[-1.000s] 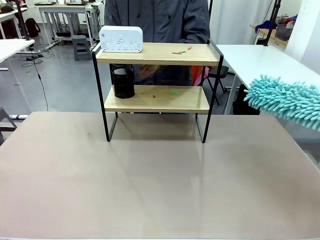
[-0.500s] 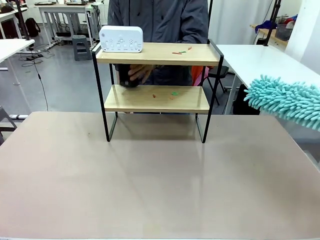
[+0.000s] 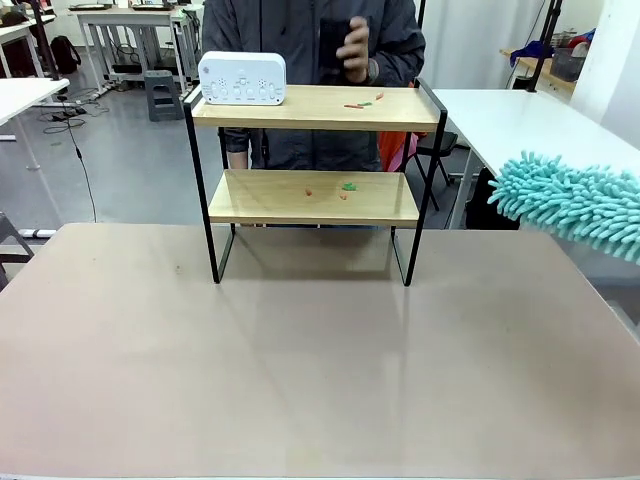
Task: Clean the shelf.
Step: Clean the specific tier of the Shelf with the Duster once objects are removed.
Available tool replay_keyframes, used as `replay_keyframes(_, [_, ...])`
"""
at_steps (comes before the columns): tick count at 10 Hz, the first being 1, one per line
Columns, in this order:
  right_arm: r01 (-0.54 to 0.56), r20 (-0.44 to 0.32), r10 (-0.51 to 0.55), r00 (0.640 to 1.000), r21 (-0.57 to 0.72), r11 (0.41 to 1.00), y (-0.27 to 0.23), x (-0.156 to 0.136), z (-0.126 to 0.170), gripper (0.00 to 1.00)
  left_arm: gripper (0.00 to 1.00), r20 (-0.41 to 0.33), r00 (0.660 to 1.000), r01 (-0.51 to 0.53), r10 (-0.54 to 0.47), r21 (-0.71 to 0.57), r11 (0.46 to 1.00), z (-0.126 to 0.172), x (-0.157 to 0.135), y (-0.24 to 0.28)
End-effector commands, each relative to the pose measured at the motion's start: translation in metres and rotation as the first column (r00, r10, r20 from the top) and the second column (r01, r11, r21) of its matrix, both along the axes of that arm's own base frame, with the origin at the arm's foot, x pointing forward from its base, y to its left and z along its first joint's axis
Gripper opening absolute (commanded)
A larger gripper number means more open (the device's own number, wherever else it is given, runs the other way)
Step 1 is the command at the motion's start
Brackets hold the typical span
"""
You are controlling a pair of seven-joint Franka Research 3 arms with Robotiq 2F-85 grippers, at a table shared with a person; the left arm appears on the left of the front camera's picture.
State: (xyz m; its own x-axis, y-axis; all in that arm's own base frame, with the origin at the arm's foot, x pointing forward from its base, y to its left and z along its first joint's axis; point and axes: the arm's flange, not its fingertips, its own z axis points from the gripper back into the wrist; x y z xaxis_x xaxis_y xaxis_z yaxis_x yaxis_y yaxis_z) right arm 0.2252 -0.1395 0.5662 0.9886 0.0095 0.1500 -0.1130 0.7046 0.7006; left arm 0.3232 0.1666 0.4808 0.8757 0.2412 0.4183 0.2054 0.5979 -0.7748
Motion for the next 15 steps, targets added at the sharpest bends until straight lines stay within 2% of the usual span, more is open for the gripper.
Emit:
replay_keyframes(1, [-0.109,0.015,0.112,0.994,-0.128,0.986,0.036,-0.007,0.012,0.12,1.0,0.018,1.0,0.011,-0.011,0.006,1.0,0.0,-0.001,-0.001])
replay_keyframes(2, [-0.207,0.017,0.215,0.977,-0.202,0.957,0.066,-0.01,0.014,0.12,1.0,0.018,1.0,0.011,-0.011,0.006,1.0,0.0,-0.001,-0.001])
replay_keyframes(4, [-0.285,0.062,0.318,0.946,-0.306,0.908,0.138,-0.002,0.004,0.12,1.0,0.018,1.0,0.011,-0.011,0.006,1.0,0.0,-0.001,-0.001])
replay_keyframes(5, [-0.234,0.123,0.293,0.948,-0.354,0.906,0.17,0.009,-0.004,0.12,1.0,0.018,1.0,0.011,-0.011,0.006,1.0,0.0,-0.001,-0.001])
replay_keyframes(7, [-0.17,0.222,0.264,0.939,-0.368,0.914,0.218,0.025,-0.018,0.12,1.0,0.018,1.0,0.011,-0.011,0.006,1.0,0.0,-0.001,-0.001])
replay_keyframes(8, [-0.139,0.216,0.238,0.947,-0.391,0.91,0.224,0.032,-0.021,0.12,1.0,0.018,1.0,0.011,-0.011,0.006,1.0,0.0,-0.001,-0.001])
replay_keyframes(9, [-0.243,0.156,0.323,0.934,-0.386,0.89,0.206,0.012,-0.007,0.12,1.0,0.018,1.0,0.011,-0.011,0.006,1.0,0.0,-0.001,-0.001])
replay_keyframes(10, [-0.243,0.156,0.323,0.934,-0.386,0.89,0.206,0.012,-0.007,0.12,1.0,0.018,1.0,0.011,-0.011,0.006,1.0,0.0,-0.001,-0.001])
replay_keyframes(12, [-0.142,0.238,0.255,0.937,-0.406,0.903,0.23,0.027,-0.016,0.12,1.0,0.018,1.0,0.011,-0.011,0.006,1.0,0.0,-0.001,-0.001])
replay_keyframes(13, [-0.075,0.276,0.205,0.939,-0.418,0.905,0.242,0.045,-0.015,0.12,1.0,0.018,1.0,0.011,-0.011,0.006,1.0,0.0,-0.001,-0.001])
replay_keyframes(14, [-0.064,0.298,0.195,0.934,-0.399,0.915,0.254,0.062,-0.015,0.12,1.0,0.018,1.0,0.011,-0.011,0.006,1.0,0.0,-0.001,-0.001])
replay_keyframes(15, [0.014,0.332,0.14,0.933,-0.422,0.907,0.264,0.078,-0.014,0.12,1.0,0.018,1.0,0.011,-0.011,0.006,1.0,0.0,-0.001,-0.001])
